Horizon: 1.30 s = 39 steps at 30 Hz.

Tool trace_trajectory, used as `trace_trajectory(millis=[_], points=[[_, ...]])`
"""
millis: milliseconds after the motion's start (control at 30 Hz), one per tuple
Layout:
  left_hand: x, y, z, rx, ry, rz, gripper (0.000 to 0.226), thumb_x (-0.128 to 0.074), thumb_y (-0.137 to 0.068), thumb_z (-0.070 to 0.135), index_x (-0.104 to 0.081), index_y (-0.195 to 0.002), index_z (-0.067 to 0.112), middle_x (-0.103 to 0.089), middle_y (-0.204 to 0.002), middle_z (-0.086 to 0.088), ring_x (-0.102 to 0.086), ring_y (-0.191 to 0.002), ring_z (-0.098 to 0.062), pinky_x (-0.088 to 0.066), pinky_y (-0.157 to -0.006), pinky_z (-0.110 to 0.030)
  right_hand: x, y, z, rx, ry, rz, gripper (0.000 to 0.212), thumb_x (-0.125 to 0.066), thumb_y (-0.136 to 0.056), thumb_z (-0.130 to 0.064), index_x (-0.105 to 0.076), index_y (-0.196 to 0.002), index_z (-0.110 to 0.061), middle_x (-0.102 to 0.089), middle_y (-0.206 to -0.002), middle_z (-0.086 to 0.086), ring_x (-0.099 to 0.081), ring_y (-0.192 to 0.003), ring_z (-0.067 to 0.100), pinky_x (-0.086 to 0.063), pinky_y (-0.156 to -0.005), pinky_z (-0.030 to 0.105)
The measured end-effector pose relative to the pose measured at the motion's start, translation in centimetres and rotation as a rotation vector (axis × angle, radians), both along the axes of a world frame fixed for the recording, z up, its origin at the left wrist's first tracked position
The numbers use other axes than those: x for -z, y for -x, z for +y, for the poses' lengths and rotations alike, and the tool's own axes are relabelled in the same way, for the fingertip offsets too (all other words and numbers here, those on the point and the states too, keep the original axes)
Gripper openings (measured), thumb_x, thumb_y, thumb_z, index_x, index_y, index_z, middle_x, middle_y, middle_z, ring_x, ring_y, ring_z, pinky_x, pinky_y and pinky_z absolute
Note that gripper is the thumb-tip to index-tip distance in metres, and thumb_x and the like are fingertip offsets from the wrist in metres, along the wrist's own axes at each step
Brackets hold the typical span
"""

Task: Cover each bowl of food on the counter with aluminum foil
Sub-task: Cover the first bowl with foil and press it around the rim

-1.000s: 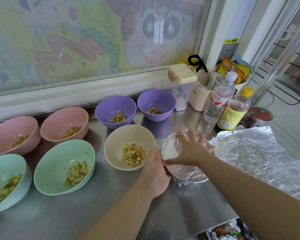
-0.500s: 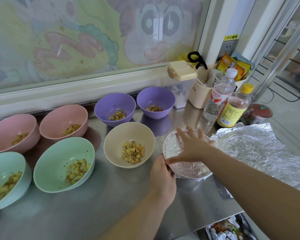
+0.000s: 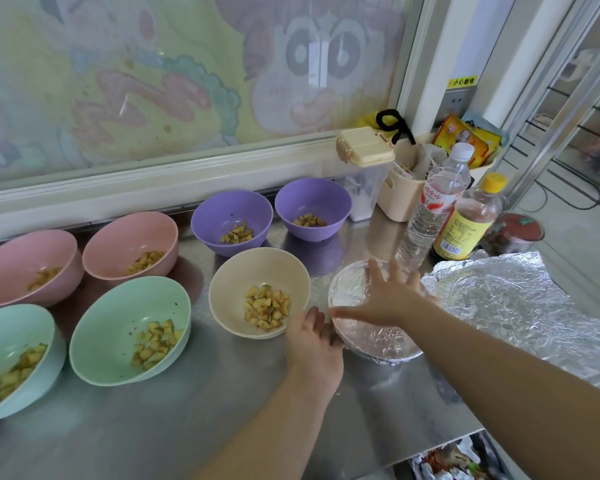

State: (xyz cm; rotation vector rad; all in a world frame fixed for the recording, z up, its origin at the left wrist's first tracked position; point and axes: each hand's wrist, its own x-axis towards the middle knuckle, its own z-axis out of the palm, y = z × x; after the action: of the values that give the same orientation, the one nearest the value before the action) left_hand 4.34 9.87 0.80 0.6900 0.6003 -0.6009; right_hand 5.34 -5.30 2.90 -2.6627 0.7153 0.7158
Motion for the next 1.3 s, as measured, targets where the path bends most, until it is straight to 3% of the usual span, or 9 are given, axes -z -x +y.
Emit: trace_trajectory(millis=[67, 167, 333, 433, 667, 800, 1033, 1200, 1300], points=[[0.3, 0.0, 0.5, 0.019, -0.076, -0.066, 0.042, -0.04, -0.103, 0.024, -0.052, -0.138, 0.004, -0.056, -0.139, -0.009, -0.052, -0.13, -0.022, -0.041, -0.107, -0.034, -0.1, -0.1, -0.4, 0.029, -0.034, 0.006, 0.168, -0.029, -0.016, -0.114, 0.023, -0.156, -0.037, 0.028, -0.165, 0.008, 0.021, -0.15, 0.046, -0.007, -0.114, 0.075], [1.6, 1.1, 1.1, 0.19, -0.3, -0.283, 0.025, -0.046, -0.096, 0.006, -0.068, -0.106, 0.012, -0.068, -0.106, -0.006, -0.062, -0.096, -0.015, -0.047, -0.083, -0.025, 0.3, -0.2, -0.9, -0.085, 0.022, -0.061, 0.164, -0.032, -0.019, -0.114, 0.03, -0.152, -0.04, 0.032, -0.163, 0.006, 0.03, -0.147, 0.044, -0.003, -0.115, 0.075], [3.1, 3.1, 1.9, 0.351, -0.56, -0.538, 0.044, -0.052, -0.089, -0.013, -0.065, -0.115, 0.02, -0.075, -0.109, -0.001, -0.069, -0.105, -0.015, -0.052, -0.091, -0.028, 0.8, 0.0, -0.9, -0.225, -0.014, -0.049, 0.166, -0.037, -0.016, -0.113, 0.024, -0.154, -0.043, 0.027, -0.166, -0.001, 0.026, -0.149, 0.043, -0.006, -0.115, 0.075], [3.1, 3.4, 1.6, 0.421, -0.692, -0.578, 0.041, -0.056, -0.086, -0.006, -0.062, -0.106, 0.03, -0.076, -0.101, 0.003, -0.07, -0.096, -0.009, -0.052, -0.082, -0.025, 0.4, 0.0, -0.9, -0.214, -0.022, -0.019, 0.168, -0.038, -0.013, -0.111, 0.022, -0.154, -0.043, 0.028, -0.165, -0.004, 0.026, -0.149, 0.042, -0.007, -0.112, 0.079], [2.7, 2.8, 1.5, 0.454, -0.958, -0.66, 0.016, -0.071, -0.081, 0.014, -0.061, -0.09, 0.023, -0.073, -0.082, 0.009, -0.066, -0.074, 0.008, -0.045, -0.062, -0.008, 1.2, -0.3, -1.1, -0.217, -0.025, -0.036, 0.169, -0.041, -0.015, -0.112, 0.02, -0.156, -0.041, 0.027, -0.166, -0.001, 0.027, -0.148, 0.045, -0.006, -0.115, 0.075], [3.4, 2.8, 1.8, 0.49, -1.077, -0.741, 0.013, -0.075, -0.082, 0.021, -0.063, -0.079, 0.025, -0.071, -0.075, 0.011, -0.066, -0.073, 0.005, -0.047, -0.062, -0.01, 1.3, -0.2, -1.2, -0.217, -0.015, -0.033, 0.168, -0.04, -0.015, -0.112, 0.022, -0.155, -0.042, 0.027, -0.165, -0.002, 0.026, -0.149, 0.044, -0.007, -0.115, 0.075], [3.8, 2.6, 1.7, 0.552, -1.169, -0.829, 0.011, -0.069, -0.081, 0.024, -0.06, -0.076, 0.02, -0.07, -0.079, 0.004, -0.069, -0.074, -0.007, -0.057, -0.071, -0.037, 0.9, 0.1, -0.9, -0.214, -0.032, -0.03, 0.168, -0.038, -0.014, -0.111, 0.022, -0.154, -0.043, 0.028, -0.165, -0.003, 0.028, -0.148, 0.043, -0.007, -0.114, 0.077], [2.9, 2.3, 1.3, 0.578, -1.274, -0.962, 0.013, -0.068, -0.082, 0.022, -0.055, -0.079, 0.02, -0.052, -0.085, 0.003, -0.058, -0.08, -0.018, -0.038, -0.067, -0.021, 0.5, 0.2, -0.7, -0.215, -0.028, -0.018, 0.162, -0.045, -0.023, -0.107, 0.022, -0.154, -0.042, 0.028, -0.165, -0.004, 0.027, -0.149, 0.042, -0.004, -0.11, 0.082], [2.7, 2.3, 1.2, 0.598, -1.267, -0.946, 0.017, -0.069, -0.081, 0.022, -0.052, -0.079, 0.023, -0.055, -0.085, 0.003, -0.059, -0.079, -0.017, -0.039, -0.065, -0.021, 0.6, 0.1, -0.7, -0.215, -0.025, -0.015, 0.163, -0.044, -0.022, -0.109, 0.023, -0.154, -0.042, 0.028, -0.165, -0.003, 0.028, -0.148, 0.043, -0.006, -0.112, 0.079]])
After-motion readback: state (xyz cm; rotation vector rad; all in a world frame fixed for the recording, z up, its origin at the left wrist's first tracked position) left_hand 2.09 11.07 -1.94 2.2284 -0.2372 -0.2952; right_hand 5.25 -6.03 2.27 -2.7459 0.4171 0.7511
